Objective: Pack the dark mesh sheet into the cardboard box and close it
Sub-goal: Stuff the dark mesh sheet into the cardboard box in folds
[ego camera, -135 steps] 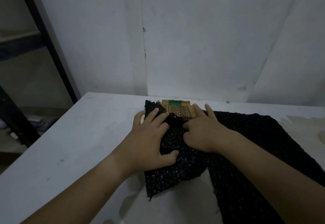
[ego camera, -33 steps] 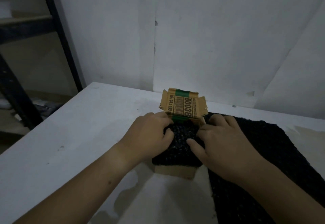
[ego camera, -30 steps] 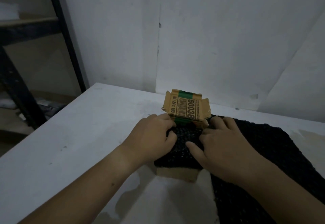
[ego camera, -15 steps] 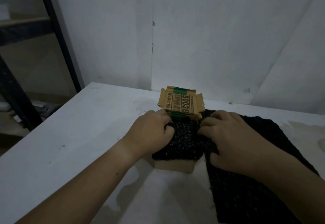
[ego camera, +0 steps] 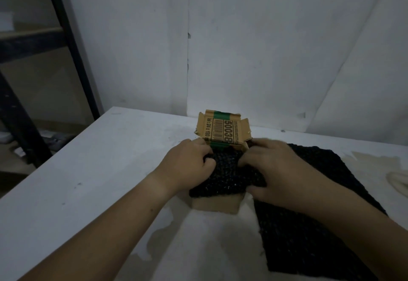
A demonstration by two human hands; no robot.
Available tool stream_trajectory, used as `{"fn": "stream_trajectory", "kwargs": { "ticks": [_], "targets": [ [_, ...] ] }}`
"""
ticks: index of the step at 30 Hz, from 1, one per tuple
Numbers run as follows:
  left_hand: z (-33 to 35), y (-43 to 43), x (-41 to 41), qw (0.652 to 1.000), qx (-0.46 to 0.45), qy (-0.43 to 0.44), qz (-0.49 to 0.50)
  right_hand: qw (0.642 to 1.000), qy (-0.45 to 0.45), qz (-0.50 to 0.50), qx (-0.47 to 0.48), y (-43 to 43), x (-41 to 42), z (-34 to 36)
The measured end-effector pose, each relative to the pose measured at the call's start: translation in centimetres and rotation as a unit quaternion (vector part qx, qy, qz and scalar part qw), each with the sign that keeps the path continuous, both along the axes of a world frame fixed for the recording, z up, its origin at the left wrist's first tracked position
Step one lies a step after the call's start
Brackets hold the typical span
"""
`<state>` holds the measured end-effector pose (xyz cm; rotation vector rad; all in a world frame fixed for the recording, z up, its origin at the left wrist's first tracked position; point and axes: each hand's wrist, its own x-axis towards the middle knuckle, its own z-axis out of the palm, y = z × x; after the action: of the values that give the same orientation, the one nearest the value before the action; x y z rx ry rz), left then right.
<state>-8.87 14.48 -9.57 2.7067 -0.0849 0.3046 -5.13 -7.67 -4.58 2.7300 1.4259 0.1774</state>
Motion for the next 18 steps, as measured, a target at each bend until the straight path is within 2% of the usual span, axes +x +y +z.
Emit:
{"fn": "stream_trajectory", "kwargs": {
  "ticks": [2,8,11,15,18],
  "targets": [
    [0.3,0.2,-0.1,1.0,-0.009,0.0,-0.008,0.998,-0.011,0.008,0.053,-0.5,-0.3,0.5],
    [-0.8,1.3,-3.6,0.99,-0.124,-0.049,-0.048,0.999,0.032,0.002,0.023,-0.3,-0.6,-0.8],
    [-2.2,2.2,-4.9,0.989,-0.121,-0.046,-0.074,0.999,0.038,-0.002,0.009,0.1,-0.3,-2.1],
    [-2.7,2.5,-5.2,0.985,-0.147,-0.074,-0.06,0.999,0.051,-0.001,-0.014,0.7,0.5,-2.5],
    [-2.7,2.7,-5.1,0.983,-0.152,-0.09,-0.055,0.995,0.088,0.029,0.031,0.2,1.0,-2.3]
  ]
}}
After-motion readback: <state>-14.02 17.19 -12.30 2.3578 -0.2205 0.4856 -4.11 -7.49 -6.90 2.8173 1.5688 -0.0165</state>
